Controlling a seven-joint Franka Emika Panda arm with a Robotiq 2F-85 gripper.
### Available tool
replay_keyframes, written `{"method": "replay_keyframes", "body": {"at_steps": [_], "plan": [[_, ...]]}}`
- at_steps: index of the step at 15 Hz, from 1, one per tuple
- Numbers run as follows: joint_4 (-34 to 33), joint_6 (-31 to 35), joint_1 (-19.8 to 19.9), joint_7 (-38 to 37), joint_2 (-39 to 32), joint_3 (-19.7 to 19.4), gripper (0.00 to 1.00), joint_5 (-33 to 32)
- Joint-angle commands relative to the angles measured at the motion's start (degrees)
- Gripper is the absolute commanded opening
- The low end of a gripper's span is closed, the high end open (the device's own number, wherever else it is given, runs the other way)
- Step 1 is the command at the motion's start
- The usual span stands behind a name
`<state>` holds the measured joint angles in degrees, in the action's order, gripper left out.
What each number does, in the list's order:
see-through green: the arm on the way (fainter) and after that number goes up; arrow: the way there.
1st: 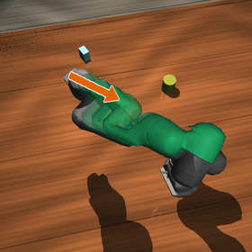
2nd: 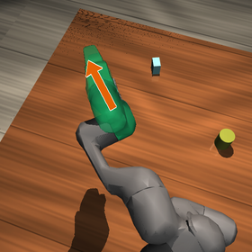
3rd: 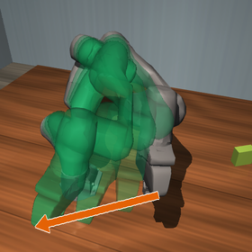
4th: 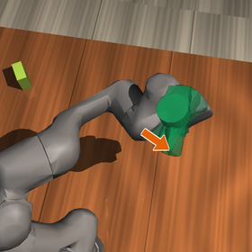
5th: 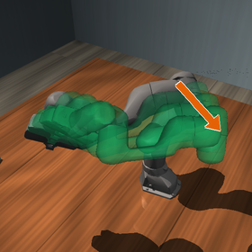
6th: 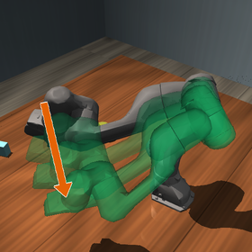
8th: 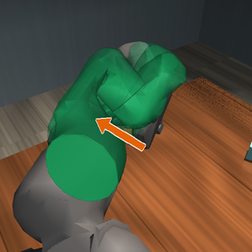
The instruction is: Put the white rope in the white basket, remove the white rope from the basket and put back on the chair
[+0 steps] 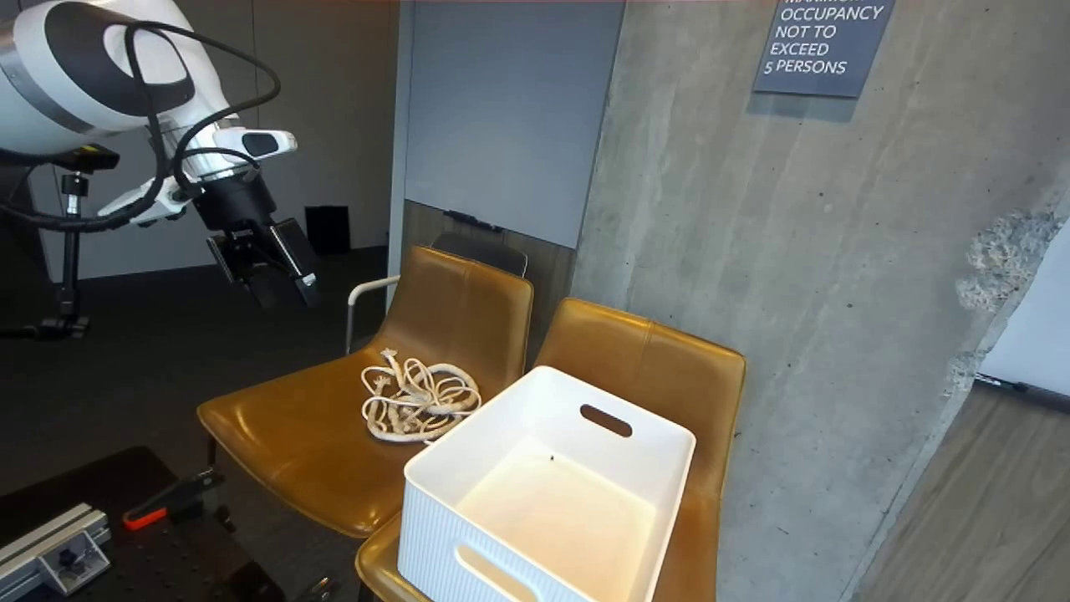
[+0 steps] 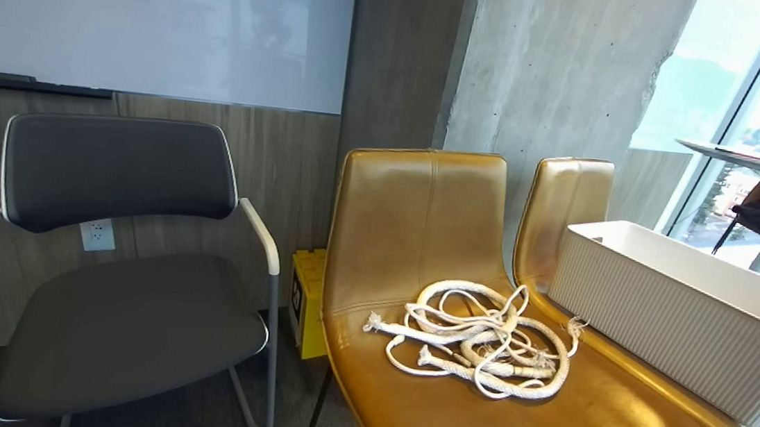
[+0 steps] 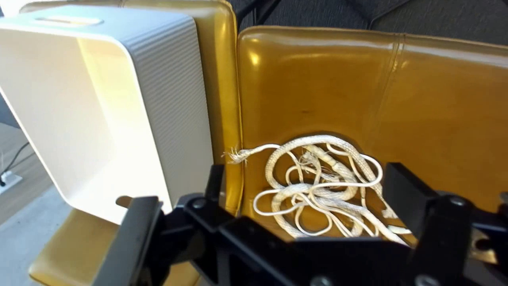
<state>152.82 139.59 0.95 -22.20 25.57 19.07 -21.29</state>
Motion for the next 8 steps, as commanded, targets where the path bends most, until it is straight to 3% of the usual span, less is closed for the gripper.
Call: {"method": "replay_keyframes", "body": {"at_steps": [1,8], "plan": [[-4.5,5.4,-1.3,6.3,-5.9,-1.0,1.0,-4.0],[-19.1,14.2,-4.3,27.3,-25.1,-5.2,1.0,-2.7]]}}
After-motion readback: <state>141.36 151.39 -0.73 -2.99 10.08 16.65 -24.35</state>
